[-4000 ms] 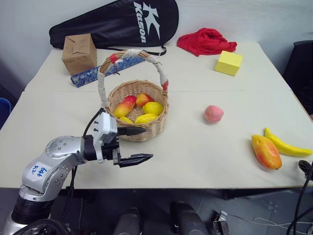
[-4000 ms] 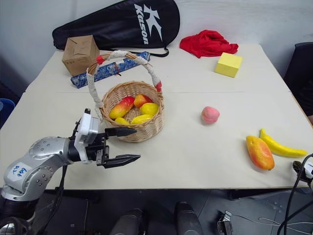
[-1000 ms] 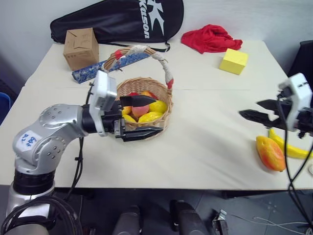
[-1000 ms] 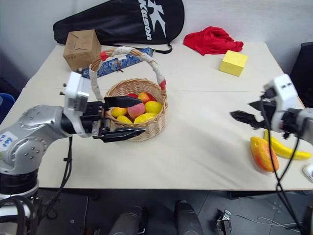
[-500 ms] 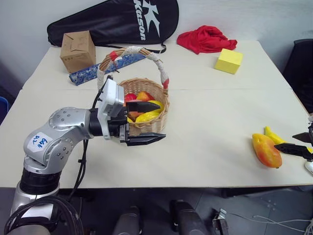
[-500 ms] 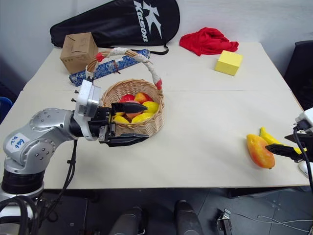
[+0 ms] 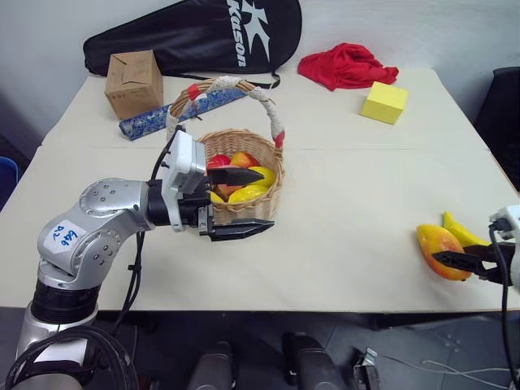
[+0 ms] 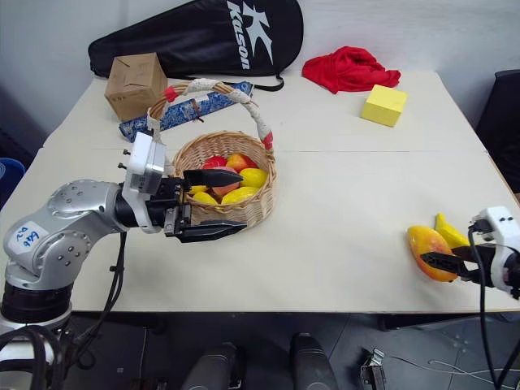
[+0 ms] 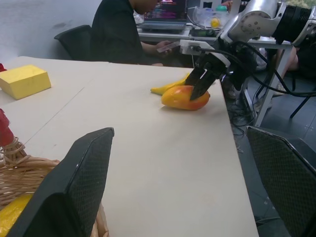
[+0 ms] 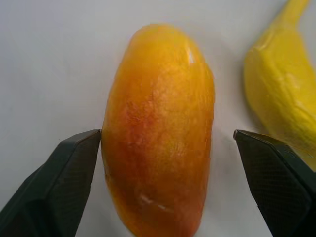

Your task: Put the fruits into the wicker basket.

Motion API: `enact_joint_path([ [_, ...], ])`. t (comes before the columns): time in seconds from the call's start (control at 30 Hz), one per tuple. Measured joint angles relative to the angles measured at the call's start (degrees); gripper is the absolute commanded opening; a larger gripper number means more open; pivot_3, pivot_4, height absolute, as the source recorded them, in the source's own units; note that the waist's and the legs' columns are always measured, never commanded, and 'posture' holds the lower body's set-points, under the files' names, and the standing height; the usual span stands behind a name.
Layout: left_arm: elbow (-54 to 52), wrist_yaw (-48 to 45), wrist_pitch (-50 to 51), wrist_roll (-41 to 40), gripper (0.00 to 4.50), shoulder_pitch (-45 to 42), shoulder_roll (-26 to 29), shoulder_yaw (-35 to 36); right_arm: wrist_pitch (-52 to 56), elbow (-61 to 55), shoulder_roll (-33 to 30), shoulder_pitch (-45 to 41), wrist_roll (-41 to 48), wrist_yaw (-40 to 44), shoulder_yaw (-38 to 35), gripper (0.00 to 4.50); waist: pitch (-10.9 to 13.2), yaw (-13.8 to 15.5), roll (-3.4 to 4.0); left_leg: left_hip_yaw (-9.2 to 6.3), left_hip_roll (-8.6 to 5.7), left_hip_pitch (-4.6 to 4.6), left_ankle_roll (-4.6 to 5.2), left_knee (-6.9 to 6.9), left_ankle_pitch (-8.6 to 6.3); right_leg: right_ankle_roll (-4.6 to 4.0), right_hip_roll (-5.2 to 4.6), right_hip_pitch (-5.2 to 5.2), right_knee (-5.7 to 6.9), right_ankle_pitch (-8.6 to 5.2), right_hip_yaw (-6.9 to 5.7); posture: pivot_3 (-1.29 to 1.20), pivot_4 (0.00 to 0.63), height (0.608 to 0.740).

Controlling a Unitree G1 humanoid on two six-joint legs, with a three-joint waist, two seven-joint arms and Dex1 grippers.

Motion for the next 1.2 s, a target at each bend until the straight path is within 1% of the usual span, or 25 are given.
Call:
enact_joint_path([
  [0.03,0.02,-0.03,0.0,0.03,4.5,0.0,0.23,0.01,-0.28,0.04,0.49,0.03,-0.17,-0.33,0.88,3.13,0.0,0.09,0.0,0.01,-0.01,0.0,0.0,0.0,0.0,0.0,0.0,0.0,0.0,0.0,0.0,0.0,0.15,0.74],
  [0.1,0.18,-0.07,0.0,0.09,4.5,0.0,0.67,0.06,-0.72,0.05,0.8,-0.18,0.0,-0.42,1.07,2.51,-0.01,0.26,0.02,0.05,-0.03,0.01,0.0,0.0,0.0,0.01,0.0,-0.01,0.01,0.0,-0.02,0.0,0.15,0.74],
  [0.13,0.25,-0.08,-0.01,0.13,4.5,0.0,0.92,0.17,-0.68,0.05,0.8,-0.77,0.3,-0.35,0.96,2.41,-0.01,0.3,0.02,0.05,-0.02,0.01,0.0,0.01,0.0,0.01,0.01,-0.01,0.01,0.01,-0.03,0.0,0.15,0.74],
  [0.2,0.3,-0.05,-0.01,0.18,4.5,0.0,1.1,0.57,-0.18,-0.48,0.8,-1.99,1.91,0.62,0.3,2.41,-0.01,0.37,0.02,0.05,-0.02,0.01,0.0,0.01,0.0,0.02,0.01,-0.01,0.02,0.01,-0.06,0.0,0.15,0.74],
  [0.33,0.38,0.43,0.07,-0.01,4.5,0.32,2.26,3.11,4.67,-10.18,0.8,-8.14,13.08,5.83,-1.71,2.41,-0.01,0.04,0.03,0.01,0.08,0.02,-0.01,0.0,-0.01,0.02,-0.01,-0.03,0.04,0.01,-0.17,0.0,0.15,0.74],
  [0.4,0.34,0.63,0.79,-0.69,4.5,2.13,3.99,5.73,5.49,-16.61,2.11,-12.06,17.3,6.59,-0.73,2.41,-0.01,-0.22,0.02,-0.04,0.16,0.02,-0.06,-0.01,-0.03,0.01,0.01,-0.03,0.03,0.01,-0.18,0.0,0.15,0.74],
  [0.43,0.41,0.73,1.34,-1.07,4.5,3.12,4.78,7.39,5.25,-20.19,3.36,-14.11,18.69,6.58,1.35,2.41,-0.01,-0.42,0.01,-0.1,0.18,0.01,-0.08,0.0,-0.03,-0.01,0.01,-0.02,0.02,-0.01,-0.19,0.0,0.15,0.74],
  [0.5,0.38,0.75,2.17,-2.09,4.5,5.4,6.87,10.72,4.54,-24.34,9.14,-19.61,18.92,3.74,8.18,2.41,-0.03,-0.98,-0.11,-0.19,0.19,-0.01,-0.12,0.01,-0.03,-0.04,-0.02,0.0,0.02,-0.02,-0.16,0.0,0.15,0.74],
  [0.57,0.29,0.81,2.87,-2.53,4.5,6.73,8.32,12.66,4.62,-24.44,15.77,-24.84,18.05,-0.48,15.01,2.41,-0.02,-0.93,-0.1,-0.22,0.09,-0.06,-0.12,0.0,-0.02,-0.05,-0.12,-0.07,0.05,-0.02,-0.13,0.0,0.15,0.74],
  [0.67,0.59,0.87,4.05,-2.98,4.5,8.29,10.58,15.57,4.48,-22.9,24.27,-33.08,16.28,-4.83,22.68,2.41,0.0,-0.86,-0.09,-0.39,0.09,-0.22,-0.19,0.0,0.01,-0.09,-0.19,-0.16,0.02,-0.03,-0.18,0.0,0.15,0.74],
  [0.73,0.51,0.87,4.23,-3.38,4.5,8.33,11.08,16.59,4.22,-21.71,28.26,-37.01,15.6,-6.62,25.75,2.41,-0.01,-0.61,-0.09,-0.55,0.04,-0.27,-0.2,-0.01,0.02,-0.14,-0.32,-0.15,0.0,-0.06,-0.33,0.0,0.15,0.74],
  [0.8,0.66,0.96,4.38,-3.39,4.5,8.09,11.49,17.47,3.0,-16.58,35.05,-42.89,12.73,-10.08,28.73,2.41,-0.01,-0.88,-0.1,-0.54,0.0,-0.31,-0.35,-0.01,0.1,-0.15,-0.36,-0.19,0.01,-0.06,-0.34,0.0,0.15,0.74],
  [0.87,0.62,1.03,4.35,-3.37,4.5,7.69,11.63,17.48,1.56,-12.24,40.08,-47.33,10.32,-12.54,30.62,2.41,-0.01,-0.99,-0.1,-0.54,0.0,-0.31,-0.4,-0.06,0.12,-0.15,-0.36,-0.25,0.05,-0.06,-0.35,0.0,0.15,0.74],
  [0.9,0.6,1.08,4.34,-3.37,4.5,7.64,11.63,17.48,1.03,-11.09,41.24,-48.51,9.77,-13.16,31.15,2.76,-0.01,-0.89,-0.1,-0.59,0.01,-0.34,-0.47,-0.1,0.16,-0.16,-0.36,-0.26,0.08,-0.07,-0.41,0.0,0.15,0.74],
  [1.0,0.64,1.65,4.32,-3.32,4.5,7.63,11.55,17.45,-0.84,-6.33,44.12,-51.37,7.47,-15.36,31.49,3.43,-0.02,-0.87,-0.1,-0.64,-0.01,-0.38,-0.5,-0.1,0.18,-0.17,-0.4,-0.23,0.1,-0.07,-0.47,0.0,0.15,0.74],
  [1.1,0.51,2.21,4.29,-3.33,4.5,6.98,10.87,16.83,-2.7,-2.12,45.83,-52.8,4.4,-17.85,31.54,4.38,-0.02,-0.94,-0.1,-0.61,-0.05,-0.43,-0.47,-0.1,0.16,-0.17,-0.44,-0.23,0.07,-0.07,-0.47,0.0,0.15,0.74],
  [1.2,0.48,2.47,4.29,-3.34,4.5,6.47,10.83,16.21,-1.83,-2.81,45.23,-52.74,4.61,-17.75,30.9,4.38,-0.02,-1.01,-0.1,-0.6,-0.04,-0.5,-0.46,-0.13,0.16,-0.16,-0.43,-0.31,0.07,-0.07,-0.49,0.0,0.15,0.74],
])
